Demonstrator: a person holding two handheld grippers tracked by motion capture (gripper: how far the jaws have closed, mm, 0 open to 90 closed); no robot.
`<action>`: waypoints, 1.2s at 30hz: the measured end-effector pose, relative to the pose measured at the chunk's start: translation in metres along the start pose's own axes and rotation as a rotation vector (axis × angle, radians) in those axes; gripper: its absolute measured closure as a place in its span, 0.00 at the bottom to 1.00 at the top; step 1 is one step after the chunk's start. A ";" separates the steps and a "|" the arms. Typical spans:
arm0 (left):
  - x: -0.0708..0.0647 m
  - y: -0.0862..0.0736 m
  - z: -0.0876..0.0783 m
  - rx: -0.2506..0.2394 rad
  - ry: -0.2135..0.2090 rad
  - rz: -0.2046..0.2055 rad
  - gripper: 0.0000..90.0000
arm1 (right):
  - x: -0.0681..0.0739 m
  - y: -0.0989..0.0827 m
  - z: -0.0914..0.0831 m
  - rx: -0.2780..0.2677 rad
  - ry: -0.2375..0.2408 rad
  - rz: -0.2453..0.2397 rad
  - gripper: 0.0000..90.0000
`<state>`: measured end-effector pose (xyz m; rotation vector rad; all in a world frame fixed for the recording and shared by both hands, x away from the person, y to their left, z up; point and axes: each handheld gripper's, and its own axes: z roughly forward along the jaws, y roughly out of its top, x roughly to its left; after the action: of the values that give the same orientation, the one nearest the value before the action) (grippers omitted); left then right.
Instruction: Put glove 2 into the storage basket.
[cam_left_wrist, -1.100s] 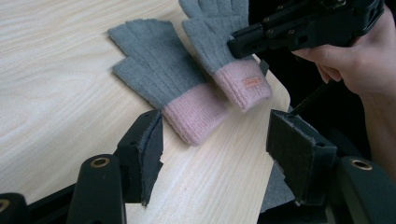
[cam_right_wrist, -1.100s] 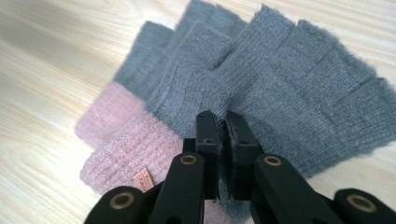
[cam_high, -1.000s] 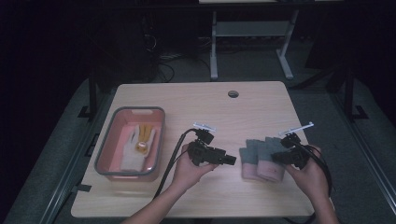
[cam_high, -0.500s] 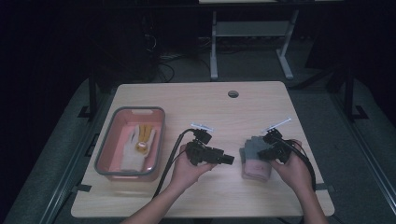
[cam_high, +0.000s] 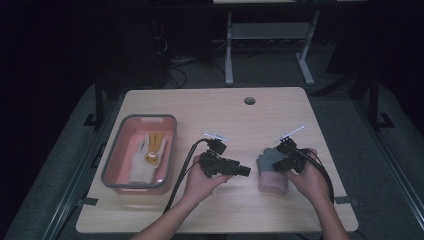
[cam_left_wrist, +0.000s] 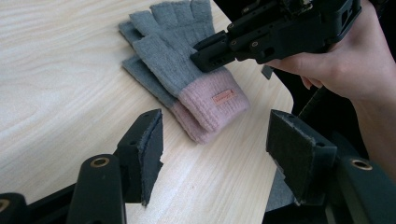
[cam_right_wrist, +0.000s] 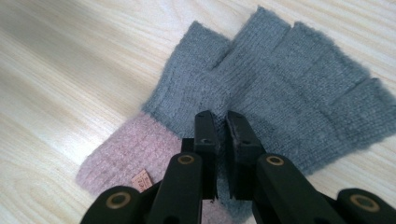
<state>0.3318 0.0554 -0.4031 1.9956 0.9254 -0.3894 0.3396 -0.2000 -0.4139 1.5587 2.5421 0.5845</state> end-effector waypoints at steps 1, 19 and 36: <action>0.000 0.000 0.001 0.000 -0.001 -0.002 0.41 | 0.000 0.000 0.000 0.002 -0.001 0.004 0.92; 0.002 -0.002 0.028 0.030 -0.002 -0.054 0.41 | -0.014 -0.016 -0.008 -0.069 0.042 0.090 0.75; 0.006 0.000 0.066 0.063 0.005 -0.127 0.41 | -0.037 -0.042 -0.009 -0.135 0.120 0.203 0.57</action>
<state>0.3407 0.0035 -0.4437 2.0009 1.0583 -0.4895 0.3191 -0.2513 -0.4255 1.7951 2.3828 0.8784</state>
